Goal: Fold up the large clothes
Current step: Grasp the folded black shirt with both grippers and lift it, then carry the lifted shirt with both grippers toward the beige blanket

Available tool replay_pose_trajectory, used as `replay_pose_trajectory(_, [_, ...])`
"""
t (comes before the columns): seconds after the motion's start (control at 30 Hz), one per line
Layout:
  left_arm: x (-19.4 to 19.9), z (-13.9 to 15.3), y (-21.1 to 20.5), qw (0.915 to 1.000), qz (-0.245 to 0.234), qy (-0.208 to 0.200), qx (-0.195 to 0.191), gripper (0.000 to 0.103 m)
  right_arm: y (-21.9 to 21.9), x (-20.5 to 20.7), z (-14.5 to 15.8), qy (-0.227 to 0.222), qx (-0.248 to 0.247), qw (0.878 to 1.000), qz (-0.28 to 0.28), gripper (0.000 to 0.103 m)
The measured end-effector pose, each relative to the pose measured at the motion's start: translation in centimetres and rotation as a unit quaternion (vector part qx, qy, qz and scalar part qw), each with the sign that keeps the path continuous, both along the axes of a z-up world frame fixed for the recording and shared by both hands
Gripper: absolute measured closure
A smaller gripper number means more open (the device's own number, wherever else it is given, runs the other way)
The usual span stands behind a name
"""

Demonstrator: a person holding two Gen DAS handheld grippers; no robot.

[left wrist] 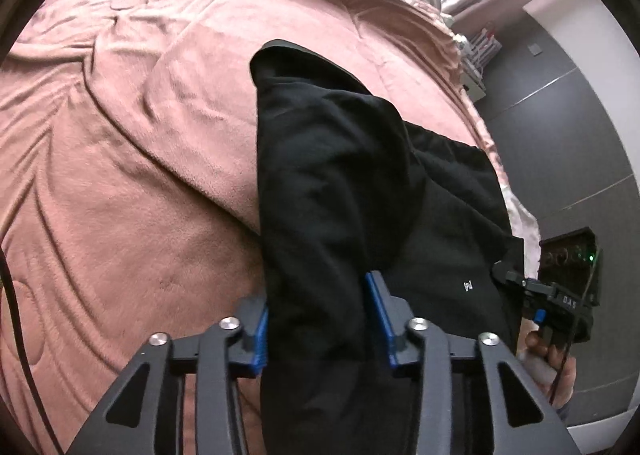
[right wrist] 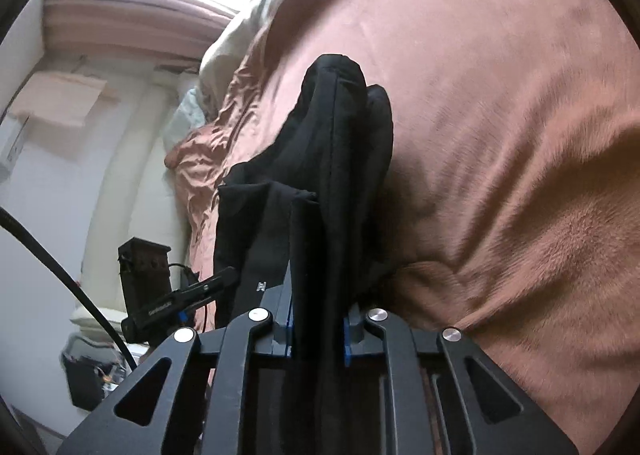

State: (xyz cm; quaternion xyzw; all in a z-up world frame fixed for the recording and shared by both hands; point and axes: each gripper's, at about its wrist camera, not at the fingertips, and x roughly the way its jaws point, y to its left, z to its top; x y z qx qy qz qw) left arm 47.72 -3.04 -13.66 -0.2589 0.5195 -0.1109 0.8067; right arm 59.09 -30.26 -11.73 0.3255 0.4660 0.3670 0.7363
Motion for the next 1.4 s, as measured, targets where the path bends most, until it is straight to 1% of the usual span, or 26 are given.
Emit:
replay_pose_trajectory(0.03, [-0.2,0.2,0.1,1.0,0.001,-0.003,-0.003,0.065,0.4,-0.4,0.7,-0.011,-0.005,1.0,0.0,0.09])
replay_pose_trajectory(0.13, [-1.4,1.8,0.5,0.9997,0.003,-0.022,-0.011,0.067,0.9,-1.8,2.0,-0.037,-0.009,0.999,0.001,0.09])
replay_pose_trajectory(0.37, [-4.8,6.7,0.0,0.997,0.004,-0.072,-0.027,0.071,0.5,-5.6,4.2,-0.083,0.001,0.997,-0.007,0.09])
replay_pose_trajectory(0.5, [-6.8,9.9,-1.1,0.9934,-0.002,-0.108,-0.036,0.073,-1.0,-8.6,6.1,-0.123,0.009,0.992,-0.016,0.091])
replay_pose_trajectory(0.63, [-8.0,12.7,-2.8,0.9896,-0.015,-0.135,-0.046,0.073,-2.9,-11.3,8.2,-0.16,0.009,0.987,-0.03,0.091])
replay_pose_trajectory(0.73, [-8.1,14.7,-5.0,0.9867,-0.027,-0.152,-0.051,0.073,-4.7,-13.1,9.7,-0.188,0.001,0.981,-0.042,0.091])
replay_pose_trajectory(0.83, [-8.2,16.7,-7.6,0.9836,-0.039,-0.167,-0.055,0.073,-6.9,-14.6,10.5,-0.206,-0.007,0.977,-0.056,0.091])
replay_pose_trajectory(1.03, [-8.1,19.4,-13.5,0.9787,-0.064,-0.183,-0.068,0.073,-10.9,-17.2,12.2,-0.226,-0.021,0.971,-0.08,0.091])
replay_pose_trajectory(1.13, [-7.8,20.0,-16.3,0.9768,-0.079,-0.186,-0.071,0.073,-12.8,-18.5,12.7,-0.233,-0.031,0.967,-0.095,0.091])
replay_pose_trajectory(1.4, [-7.1,20.7,-24.9,0.9718,-0.117,-0.182,-0.093,0.073,-18.5,-22.2,14.6,-0.243,-0.058,0.96,-0.129,0.091])
